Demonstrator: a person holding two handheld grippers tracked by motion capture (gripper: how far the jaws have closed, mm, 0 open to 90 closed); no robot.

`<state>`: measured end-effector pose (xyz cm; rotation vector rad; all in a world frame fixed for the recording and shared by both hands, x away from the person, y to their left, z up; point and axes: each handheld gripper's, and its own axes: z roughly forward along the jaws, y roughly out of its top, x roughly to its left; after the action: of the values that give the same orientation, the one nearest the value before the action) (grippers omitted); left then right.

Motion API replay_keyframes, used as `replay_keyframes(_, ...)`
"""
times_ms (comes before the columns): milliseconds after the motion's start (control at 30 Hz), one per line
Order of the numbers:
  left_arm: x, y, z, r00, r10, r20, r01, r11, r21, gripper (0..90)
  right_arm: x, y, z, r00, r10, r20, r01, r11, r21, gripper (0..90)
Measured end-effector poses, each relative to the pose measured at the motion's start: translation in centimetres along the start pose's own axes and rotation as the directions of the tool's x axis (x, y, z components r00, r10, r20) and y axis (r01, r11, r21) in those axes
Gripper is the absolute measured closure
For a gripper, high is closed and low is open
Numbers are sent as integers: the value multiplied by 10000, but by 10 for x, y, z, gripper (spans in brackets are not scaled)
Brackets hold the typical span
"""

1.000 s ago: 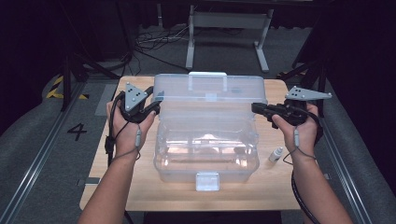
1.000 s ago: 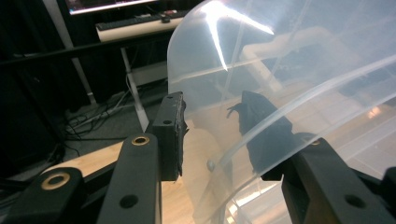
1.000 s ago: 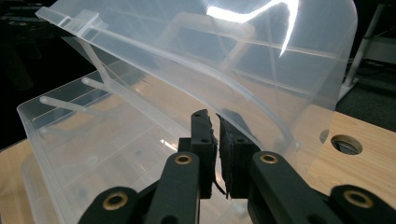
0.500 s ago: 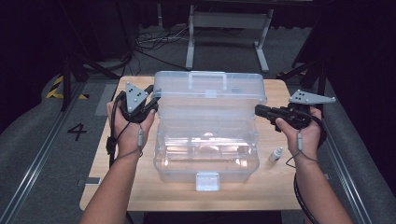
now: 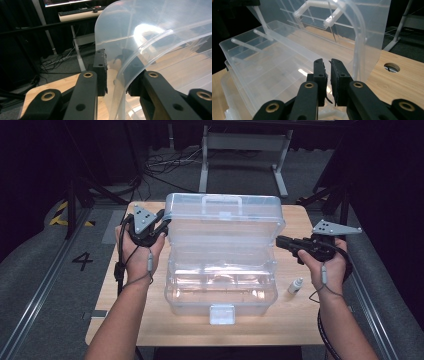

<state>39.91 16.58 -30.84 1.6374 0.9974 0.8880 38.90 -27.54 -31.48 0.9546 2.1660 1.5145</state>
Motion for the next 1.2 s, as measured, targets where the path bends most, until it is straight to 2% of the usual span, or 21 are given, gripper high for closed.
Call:
replay_keyframes(233,3,2,5,9996,-262,44,262,9996,57,746,2,-7,-4,10000,6,31,-6,9999,111,815)
replay_keyframes(300,4,3,8,9987,-513,65,513,9987,44,748,2,-11,-7,10000,40,14,-40,9999,111,811)
replay_keyframes(567,6,6,14,9973,-727,21,727,9973,115,753,5,-21,-20,10000,-54,68,52,9995,324,808)
replay_keyframes(900,9,5,24,9983,-575,-60,574,9983,-119,764,12,-35,-26,9997,-220,-87,226,9968,766,789)
replay_keyframes(967,10,6,25,9990,-445,-63,445,9990,-51,766,14,-39,-27,9997,-204,-168,217,9965,808,789)
replay_keyframes(1200,13,8,30,9992,-397,-88,397,9992,38,770,18,-47,-29,9981,-392,-467,442,9927,1124,760)
